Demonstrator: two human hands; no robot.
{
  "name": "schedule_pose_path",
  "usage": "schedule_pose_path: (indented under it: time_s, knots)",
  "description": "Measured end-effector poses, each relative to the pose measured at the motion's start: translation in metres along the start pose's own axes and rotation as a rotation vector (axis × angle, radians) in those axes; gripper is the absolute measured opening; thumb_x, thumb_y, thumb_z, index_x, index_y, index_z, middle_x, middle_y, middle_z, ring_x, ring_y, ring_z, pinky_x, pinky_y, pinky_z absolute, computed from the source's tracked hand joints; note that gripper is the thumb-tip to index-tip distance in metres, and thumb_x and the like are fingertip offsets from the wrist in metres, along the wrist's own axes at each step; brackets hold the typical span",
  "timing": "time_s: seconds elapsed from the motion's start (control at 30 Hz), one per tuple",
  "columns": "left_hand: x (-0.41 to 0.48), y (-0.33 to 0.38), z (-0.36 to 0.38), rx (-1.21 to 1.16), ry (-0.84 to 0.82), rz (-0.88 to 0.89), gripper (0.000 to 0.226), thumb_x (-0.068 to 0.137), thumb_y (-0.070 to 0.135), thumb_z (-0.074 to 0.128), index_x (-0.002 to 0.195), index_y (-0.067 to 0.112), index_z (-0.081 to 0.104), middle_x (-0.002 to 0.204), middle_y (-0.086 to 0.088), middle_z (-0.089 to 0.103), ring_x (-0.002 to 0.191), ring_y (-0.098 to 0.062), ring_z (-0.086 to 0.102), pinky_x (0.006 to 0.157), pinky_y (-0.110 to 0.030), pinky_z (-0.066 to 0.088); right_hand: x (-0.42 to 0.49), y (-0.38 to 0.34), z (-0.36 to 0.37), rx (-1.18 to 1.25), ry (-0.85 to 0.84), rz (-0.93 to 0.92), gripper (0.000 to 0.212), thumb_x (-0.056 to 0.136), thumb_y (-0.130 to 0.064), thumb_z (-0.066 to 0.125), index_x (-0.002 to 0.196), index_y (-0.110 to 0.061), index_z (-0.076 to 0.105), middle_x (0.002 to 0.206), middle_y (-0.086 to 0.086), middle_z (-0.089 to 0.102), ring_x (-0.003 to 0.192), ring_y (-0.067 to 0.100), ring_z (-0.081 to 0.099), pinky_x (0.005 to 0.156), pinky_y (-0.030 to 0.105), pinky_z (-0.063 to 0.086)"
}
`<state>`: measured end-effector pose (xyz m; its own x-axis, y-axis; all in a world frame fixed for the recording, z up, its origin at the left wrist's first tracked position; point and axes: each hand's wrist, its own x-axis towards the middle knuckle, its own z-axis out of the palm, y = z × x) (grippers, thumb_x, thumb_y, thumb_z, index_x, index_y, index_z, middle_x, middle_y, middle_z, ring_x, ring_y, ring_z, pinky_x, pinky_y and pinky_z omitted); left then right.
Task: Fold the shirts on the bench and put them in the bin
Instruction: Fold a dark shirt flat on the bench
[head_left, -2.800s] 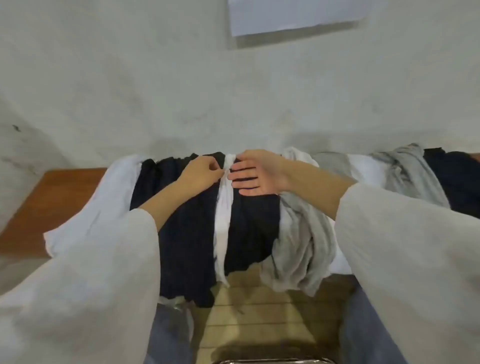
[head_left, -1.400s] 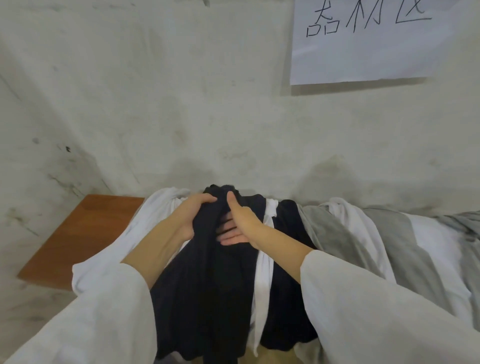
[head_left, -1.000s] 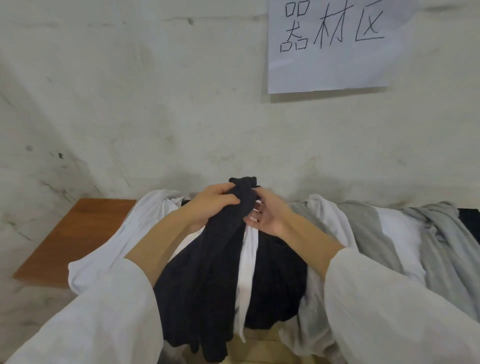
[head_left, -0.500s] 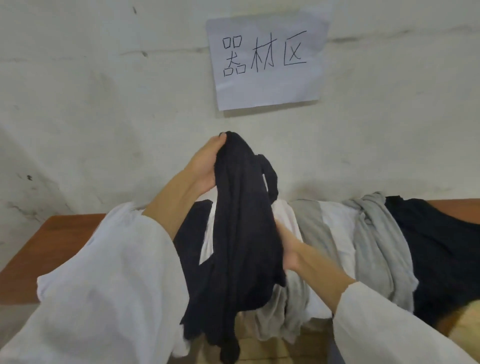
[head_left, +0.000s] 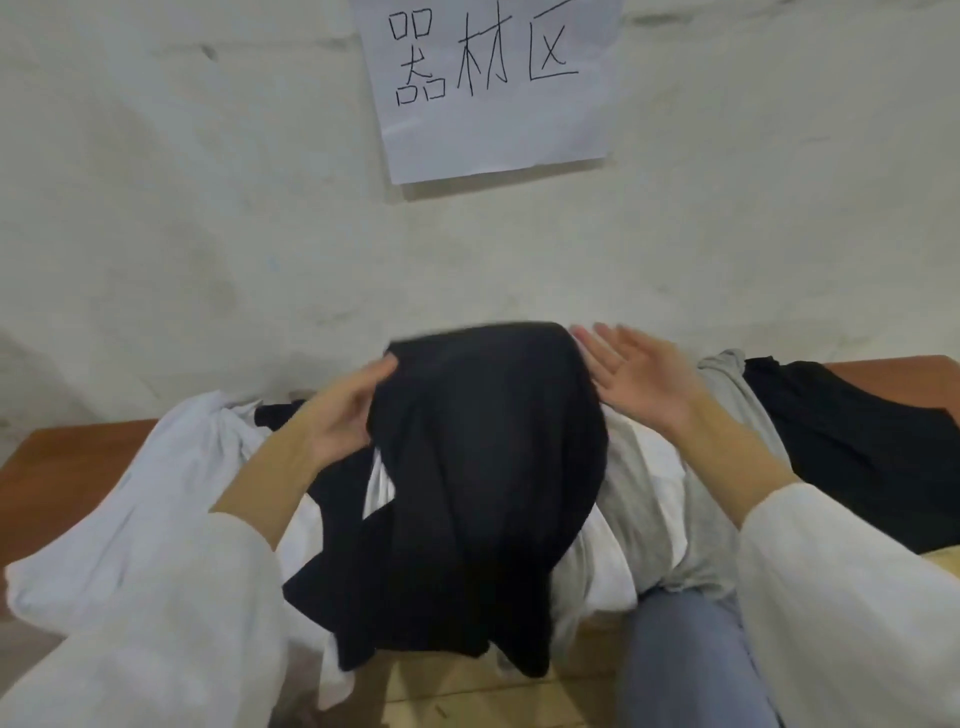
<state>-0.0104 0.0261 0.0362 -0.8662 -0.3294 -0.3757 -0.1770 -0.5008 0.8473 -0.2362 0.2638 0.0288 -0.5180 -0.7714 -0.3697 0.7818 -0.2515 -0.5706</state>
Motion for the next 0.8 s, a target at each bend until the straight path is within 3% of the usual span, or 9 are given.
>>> schedule_pose_path:
  time_s: [0.07, 0.2, 0.33, 0.43, 0.5, 0.57, 0.63, 0.73, 0.8]
  knots:
    - [0.007, -0.006, -0.007, -0.246, 0.132, 0.020, 0.043, 0.090, 0.050, 0.051, 0.091, 0.011, 0.069, 0.085, -0.004, 0.071, 0.072, -0.020, 0.070, 0.058, -0.030, 0.056, 0.006, 0.017, -0.016, -0.038, 0.233, 0.026, 0.021, 0.095, -0.029, 0.046, 0.089, -0.012, 0.056, 0.098, 0.008, 0.062, 0.086, 0.025, 0.061, 0.069, 0.035, 0.056]
    - [0.011, -0.052, -0.026, 0.019, 0.180, -0.313, 0.062, 0.091, 0.061, 0.042, 0.108, 0.006, 0.066, 0.110, -0.012, 0.069, 0.103, -0.031, 0.063, 0.080, -0.043, 0.050, -0.009, 0.063, -0.042, -0.663, 0.326, 0.315, 0.053, 0.093, -0.054, 0.045, 0.098, -0.004, 0.062, 0.082, 0.009, 0.061, 0.071, 0.020, 0.056, 0.064, 0.030, 0.049]
    - [-0.005, -0.061, -0.027, 0.191, 0.137, -0.281, 0.038, 0.086, 0.016, 0.062, 0.122, 0.004, 0.061, 0.120, -0.011, 0.066, 0.108, -0.027, 0.063, 0.084, -0.037, 0.051, -0.024, 0.077, -0.029, -1.103, 0.244, 0.130, 0.026, 0.080, -0.035, 0.074, 0.074, -0.014, 0.060, 0.061, -0.002, 0.052, 0.054, 0.011, 0.046, 0.053, 0.021, 0.040]
    - [-0.013, -0.054, -0.027, 0.326, 0.136, -0.191, 0.039, 0.079, -0.007, 0.062, 0.117, 0.000, 0.062, 0.118, -0.013, 0.067, 0.109, -0.028, 0.063, 0.087, -0.035, 0.050, -0.024, 0.079, -0.013, -1.362, 0.265, -0.114, 0.025, 0.086, -0.017, 0.061, 0.065, -0.015, 0.047, 0.062, -0.003, 0.047, 0.060, 0.011, 0.044, 0.057, 0.023, 0.035]
    - [-0.019, -0.044, -0.025, 0.347, 0.182, -0.108, 0.033, 0.081, -0.005, 0.062, 0.113, -0.001, 0.064, 0.113, -0.014, 0.069, 0.102, -0.026, 0.067, 0.080, -0.031, 0.054, -0.028, 0.075, -0.003, -1.085, 0.332, -0.145, 0.024, 0.088, -0.016, 0.050, 0.065, -0.015, 0.044, 0.061, -0.002, 0.045, 0.060, 0.013, 0.041, 0.056, 0.025, 0.032]
    - [-0.027, -0.030, -0.026, 0.254, 0.210, -0.037, 0.028, 0.085, 0.004, 0.061, 0.112, 0.002, 0.066, 0.107, -0.012, 0.071, 0.093, -0.023, 0.070, 0.071, -0.029, 0.057, -0.034, 0.064, 0.003, -0.573, 0.308, -0.079, 0.022, 0.090, -0.012, 0.044, 0.070, -0.010, 0.053, 0.060, 0.000, 0.056, 0.061, 0.015, 0.050, 0.056, 0.026, 0.036]
    - [-0.037, -0.016, -0.030, 0.105, 0.227, 0.034, 0.023, 0.087, 0.015, 0.057, 0.107, 0.007, 0.067, 0.100, -0.008, 0.072, 0.086, -0.020, 0.070, 0.066, -0.028, 0.056, -0.041, 0.048, 0.002, -0.257, 0.247, -0.078, 0.019, 0.090, -0.007, 0.042, 0.091, -0.001, 0.061, 0.078, 0.007, 0.069, 0.074, 0.020, 0.062, 0.064, 0.030, 0.046]
    - [-0.049, 0.000, -0.041, -0.175, 0.286, 0.164, 0.018, 0.089, 0.010, 0.045, 0.092, 0.009, 0.063, 0.084, -0.005, 0.070, 0.072, -0.019, 0.069, 0.059, -0.024, 0.055, -0.033, 0.032, -0.010, -0.160, 0.353, -0.199, 0.034, 0.085, 0.007, 0.043, 0.114, 0.000, 0.058, 0.109, 0.016, 0.066, 0.092, 0.026, 0.064, 0.076, 0.034, 0.053]
    - [-0.052, 0.005, -0.052, -0.148, 0.287, 0.180, 0.025, 0.085, 0.001, 0.042, 0.101, 0.003, 0.061, 0.098, -0.012, 0.069, 0.081, -0.022, 0.068, 0.066, -0.027, 0.056, -0.027, 0.025, -0.017, -0.288, 0.472, -0.314, 0.049, 0.084, 0.013, 0.043, 0.128, -0.007, 0.051, 0.125, 0.017, 0.057, 0.104, 0.029, 0.060, 0.084, 0.038, 0.053]
